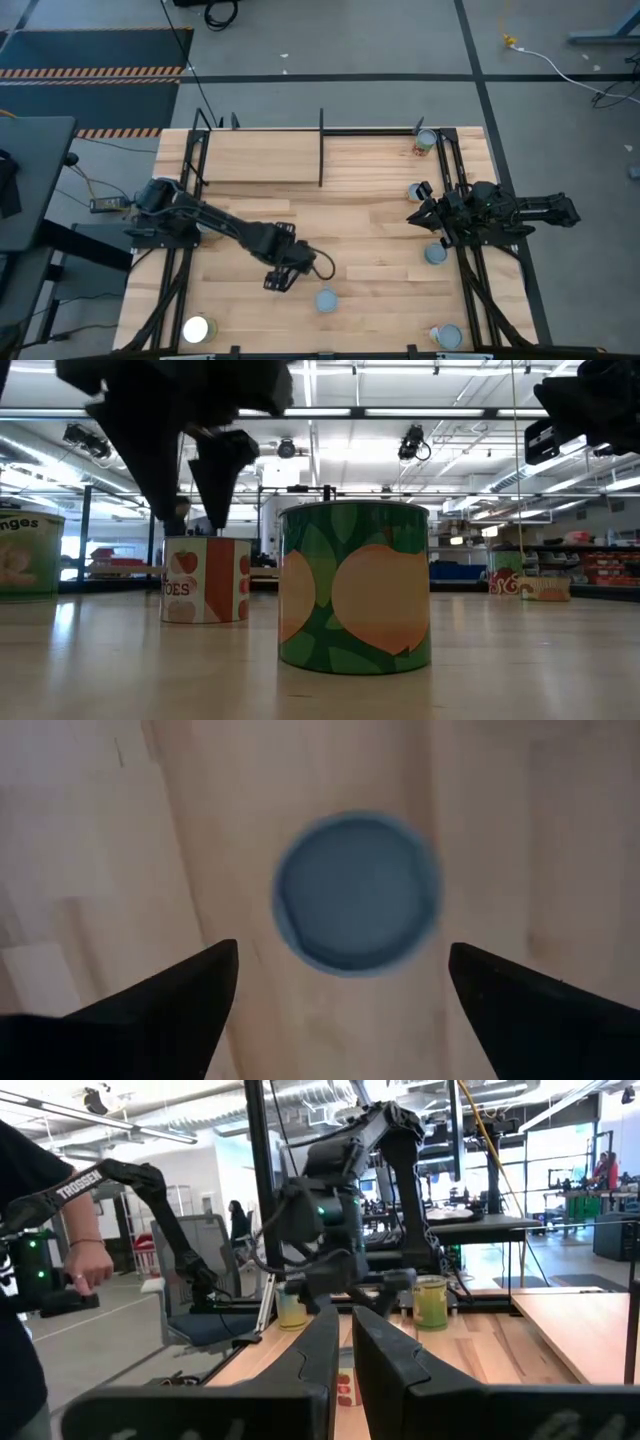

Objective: Pick and place cans onto a shelf
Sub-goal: Put the canned diced tomatoes on the shelf

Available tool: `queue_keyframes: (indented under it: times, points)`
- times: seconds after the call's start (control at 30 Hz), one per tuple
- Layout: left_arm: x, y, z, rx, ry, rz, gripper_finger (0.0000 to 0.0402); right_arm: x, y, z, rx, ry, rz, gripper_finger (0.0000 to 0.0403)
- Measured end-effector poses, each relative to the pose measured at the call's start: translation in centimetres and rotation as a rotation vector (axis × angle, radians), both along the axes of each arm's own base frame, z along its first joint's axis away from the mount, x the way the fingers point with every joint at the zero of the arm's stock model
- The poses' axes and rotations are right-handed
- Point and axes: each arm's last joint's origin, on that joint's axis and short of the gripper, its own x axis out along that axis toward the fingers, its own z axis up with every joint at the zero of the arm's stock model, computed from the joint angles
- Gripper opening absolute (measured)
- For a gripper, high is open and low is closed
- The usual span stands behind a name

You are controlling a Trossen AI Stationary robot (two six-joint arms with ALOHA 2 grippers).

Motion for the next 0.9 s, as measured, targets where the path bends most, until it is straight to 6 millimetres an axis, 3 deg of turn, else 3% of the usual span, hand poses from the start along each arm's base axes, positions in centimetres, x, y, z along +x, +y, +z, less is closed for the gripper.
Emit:
queue_keyframes:
  times: [0.37, 0.7, 0.9]
  points:
    - [0.8, 0.4, -1.0, -0.046, 0.027, -0.108, 0.0369, 0.0, 0.0, 0.1, 0.000, -0.009, 0.000, 0.0040]
    - [0.5, 0.3, 0.3, -0.064, 0.027, -0.116, 0.0369, 0.0, 0.0, 0.2, 0.000, -0.024, 0.000, 0.0040]
    - [1.1, -0.3, -1.2, -0.068, 0.031, -0.160, 0.0369, -0.1, 0.0, 0.3, 0.000, -0.033, 0.000, 0.0040]
